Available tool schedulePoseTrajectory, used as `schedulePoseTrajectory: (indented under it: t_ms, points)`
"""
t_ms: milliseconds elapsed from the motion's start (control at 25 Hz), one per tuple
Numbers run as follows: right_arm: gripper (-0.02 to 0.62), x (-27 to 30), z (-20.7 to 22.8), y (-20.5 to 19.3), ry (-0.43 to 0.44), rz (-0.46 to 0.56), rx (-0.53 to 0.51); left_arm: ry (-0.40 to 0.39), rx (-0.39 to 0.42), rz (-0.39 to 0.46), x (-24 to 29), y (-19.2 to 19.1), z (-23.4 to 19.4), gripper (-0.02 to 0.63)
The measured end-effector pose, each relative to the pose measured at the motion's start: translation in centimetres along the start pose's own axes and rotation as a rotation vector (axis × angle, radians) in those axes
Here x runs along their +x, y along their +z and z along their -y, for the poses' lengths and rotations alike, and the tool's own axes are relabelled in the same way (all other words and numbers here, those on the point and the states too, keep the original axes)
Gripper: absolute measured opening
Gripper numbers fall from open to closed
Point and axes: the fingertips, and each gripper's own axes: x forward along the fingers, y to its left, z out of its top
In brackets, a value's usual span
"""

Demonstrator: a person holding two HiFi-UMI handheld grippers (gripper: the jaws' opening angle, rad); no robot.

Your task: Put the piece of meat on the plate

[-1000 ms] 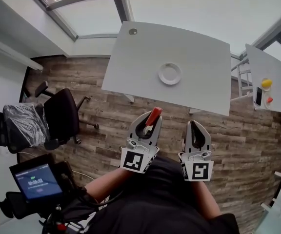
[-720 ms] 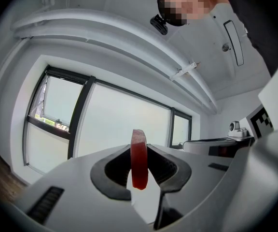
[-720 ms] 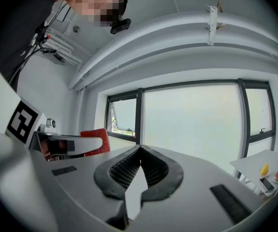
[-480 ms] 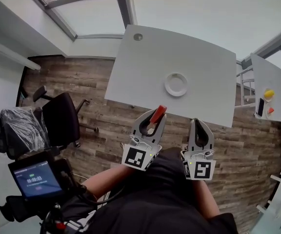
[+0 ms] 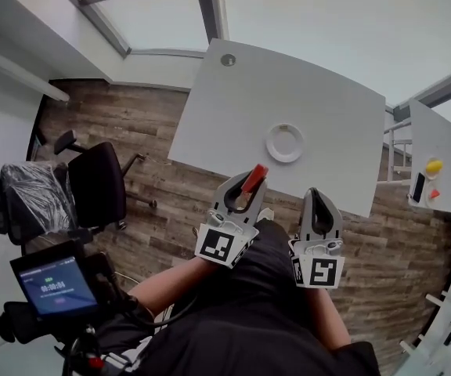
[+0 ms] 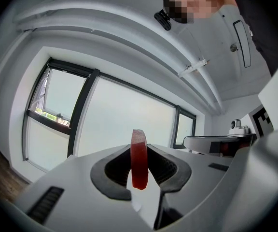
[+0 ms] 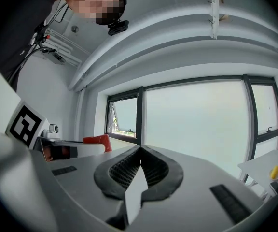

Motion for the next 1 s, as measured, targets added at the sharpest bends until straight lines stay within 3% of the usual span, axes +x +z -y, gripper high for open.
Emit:
schedulePoseTrajectory:
  t_ms: [320, 640, 800, 1000]
  points:
    - [0.005, 1.3, 1.2, 1.1, 0.028, 0.025, 0.004, -0.017, -0.020, -0.047, 2.9, -2.1, 0.4, 0.094]
    - [0.005, 2.7, 4.4, 1.8, 0.043, 0.060, -0.019, 0.009, 0.063, -0.134, 7.8, -5.5, 0.1, 0.094]
    - [0.005, 2.7, 2.2, 3.0, 0.055, 0.074, -0.050, 0.009, 0.069, -0.159, 6.7, -6.9, -1.0, 0.094]
    - [0.005, 4.1, 7.3, 2.3, 0.057, 0.076, -0.039, 0.007, 0.091, -0.231, 11.4, -10.6, -0.2, 0.094]
